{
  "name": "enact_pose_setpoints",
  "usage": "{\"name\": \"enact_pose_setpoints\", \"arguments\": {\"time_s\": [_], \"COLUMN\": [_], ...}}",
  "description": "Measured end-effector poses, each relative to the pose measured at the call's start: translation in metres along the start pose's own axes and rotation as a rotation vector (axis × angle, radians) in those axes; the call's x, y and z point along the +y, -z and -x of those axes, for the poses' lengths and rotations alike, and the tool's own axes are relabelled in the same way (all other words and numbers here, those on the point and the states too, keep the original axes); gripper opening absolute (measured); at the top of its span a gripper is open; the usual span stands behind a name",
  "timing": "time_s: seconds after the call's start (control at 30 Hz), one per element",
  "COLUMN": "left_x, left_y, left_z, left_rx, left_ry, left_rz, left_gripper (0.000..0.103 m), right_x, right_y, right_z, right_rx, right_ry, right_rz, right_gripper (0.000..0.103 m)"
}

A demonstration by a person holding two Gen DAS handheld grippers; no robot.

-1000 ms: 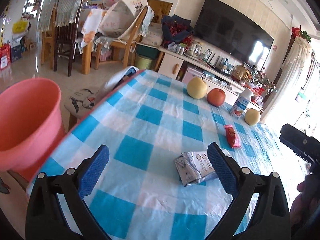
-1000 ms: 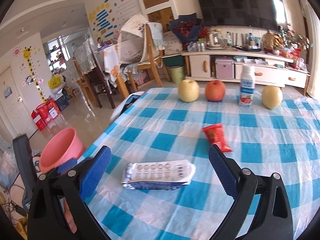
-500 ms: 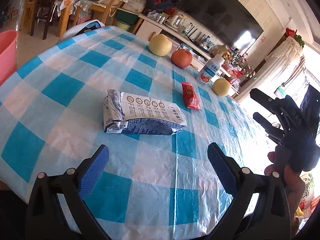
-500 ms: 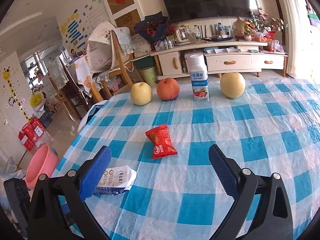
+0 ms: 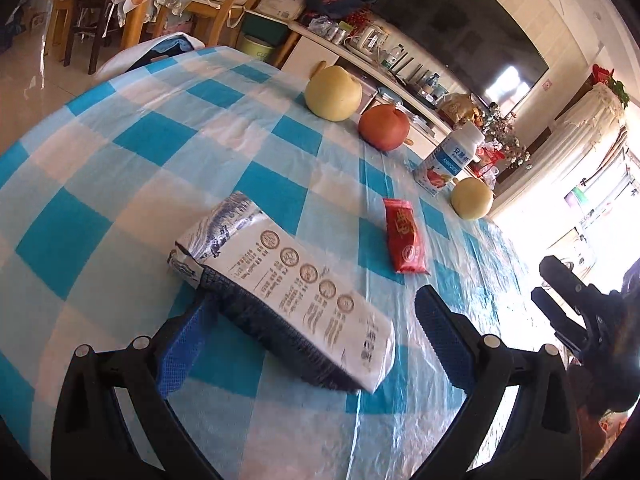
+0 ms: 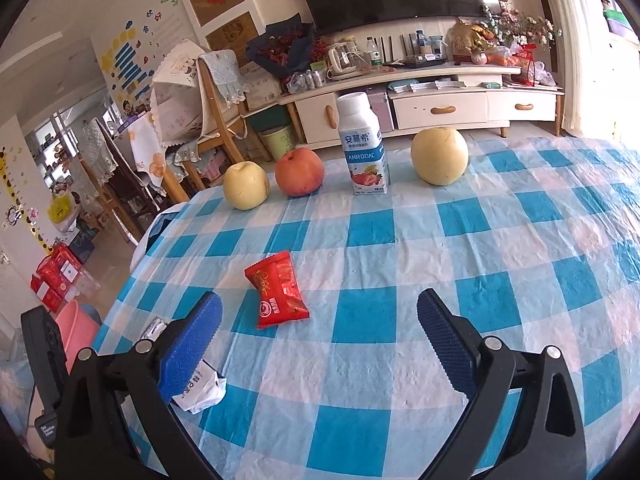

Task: Collect trash
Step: 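Grasp the white milk-tea packet with the left tool, then grasp the red snack wrapper with the right tool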

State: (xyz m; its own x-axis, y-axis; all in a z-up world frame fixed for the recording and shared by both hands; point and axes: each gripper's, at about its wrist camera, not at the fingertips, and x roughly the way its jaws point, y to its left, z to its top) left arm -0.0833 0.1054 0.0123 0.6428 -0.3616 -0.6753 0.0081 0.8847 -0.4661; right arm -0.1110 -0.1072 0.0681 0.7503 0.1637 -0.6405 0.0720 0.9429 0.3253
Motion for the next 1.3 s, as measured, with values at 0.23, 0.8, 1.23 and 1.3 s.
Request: {"name": "enact_pose_setpoints", "arguments": {"time_s": [0.23, 0.8, 1.23, 1.3], "left_x": [-0.029, -0.033, -0.034, -0.034], "left_y": [-0.012, 0.007, 0.007, 0.007], "left_z": [-0.033, -0.029, -0.023, -0.021], "left_rx": [0.064, 0.037, 0.003, -0.011], "left_ry": [-0.104, -0.27, -0.275, -0.283], "left_rz": [-0.141, -0.264, -0.29, -0.302], "left_gripper": [0.099, 0.071, 0.059, 0.059], "right_x": [-0.004, 0.021, 0.043, 0.046], "right_y": [-0.005, 0.004, 0.003, 0.004], "right_z": [-0.026, -0.1, -0.124, -0.127], "right_rx": [0.055, 0.182, 0.21, 0.217], "right_ry": [0.02, -0.038, -0.071, -0.068], "right_rz": [-0.002, 0.068, 0.152, 0.167], "right_gripper": [0.097, 0.097, 0.094, 0.087]}}
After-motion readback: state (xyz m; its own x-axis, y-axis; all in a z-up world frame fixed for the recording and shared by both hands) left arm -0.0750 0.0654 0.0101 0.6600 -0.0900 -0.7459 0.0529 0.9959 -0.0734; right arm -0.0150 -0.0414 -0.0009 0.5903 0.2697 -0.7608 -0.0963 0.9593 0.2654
